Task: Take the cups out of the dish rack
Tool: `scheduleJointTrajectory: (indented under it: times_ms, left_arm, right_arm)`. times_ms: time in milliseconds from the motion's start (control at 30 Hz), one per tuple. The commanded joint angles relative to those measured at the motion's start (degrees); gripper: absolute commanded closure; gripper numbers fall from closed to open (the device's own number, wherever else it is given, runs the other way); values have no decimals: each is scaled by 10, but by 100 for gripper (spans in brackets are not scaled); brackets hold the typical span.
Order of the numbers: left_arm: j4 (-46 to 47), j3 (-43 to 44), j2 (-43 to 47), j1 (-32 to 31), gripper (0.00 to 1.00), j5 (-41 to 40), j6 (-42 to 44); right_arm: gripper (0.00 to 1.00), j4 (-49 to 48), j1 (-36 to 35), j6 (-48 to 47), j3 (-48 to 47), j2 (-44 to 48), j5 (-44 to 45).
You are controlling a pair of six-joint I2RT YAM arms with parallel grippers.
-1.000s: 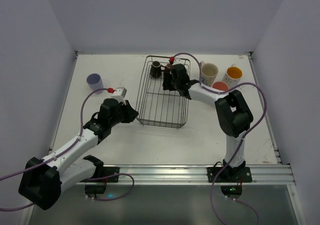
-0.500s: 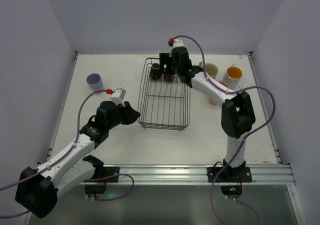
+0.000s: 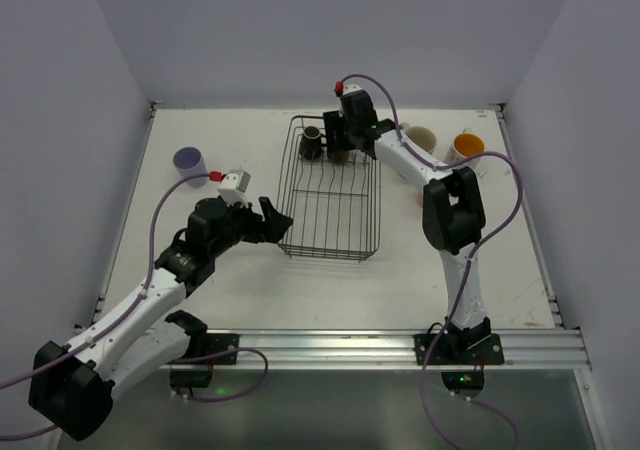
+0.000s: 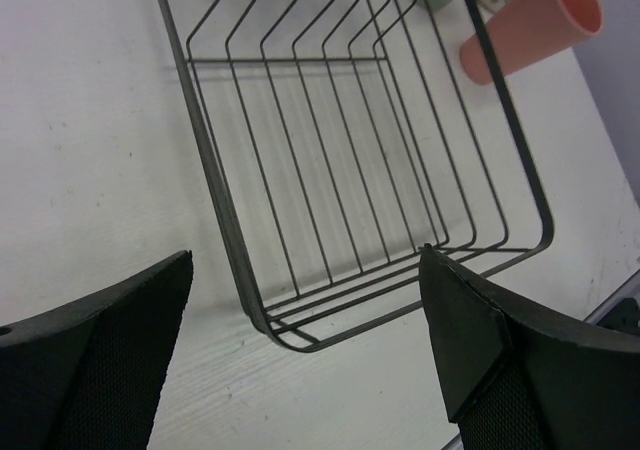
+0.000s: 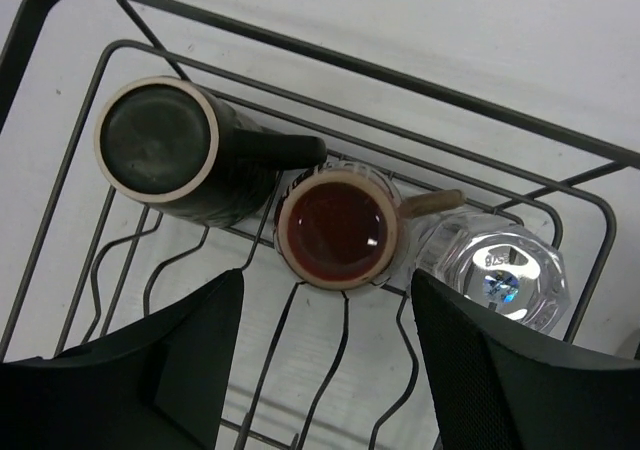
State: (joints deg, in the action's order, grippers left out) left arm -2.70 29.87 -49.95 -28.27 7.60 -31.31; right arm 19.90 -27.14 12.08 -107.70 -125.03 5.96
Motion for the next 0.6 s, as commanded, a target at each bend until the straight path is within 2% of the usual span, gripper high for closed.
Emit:
scheduleJointTrajectory:
  times_ms: [0,200,367,567]
  left_arm:
    - [2,57,25,-3,2,-21,29]
    - [-24,95,58,-3,0,-14,42]
    - [-30,101,89,-3,0,-26,50]
    - [-29,94,82,-3,0,-21,49]
  right_arm:
    - [30,27,-5,-19,-44,-4,-13]
    - [31,47,-4,-23,-68,-31,5]
    - [31,77,-5,-28,-131,-71,11]
    - [40,95,-4,-31,-166,-97,16]
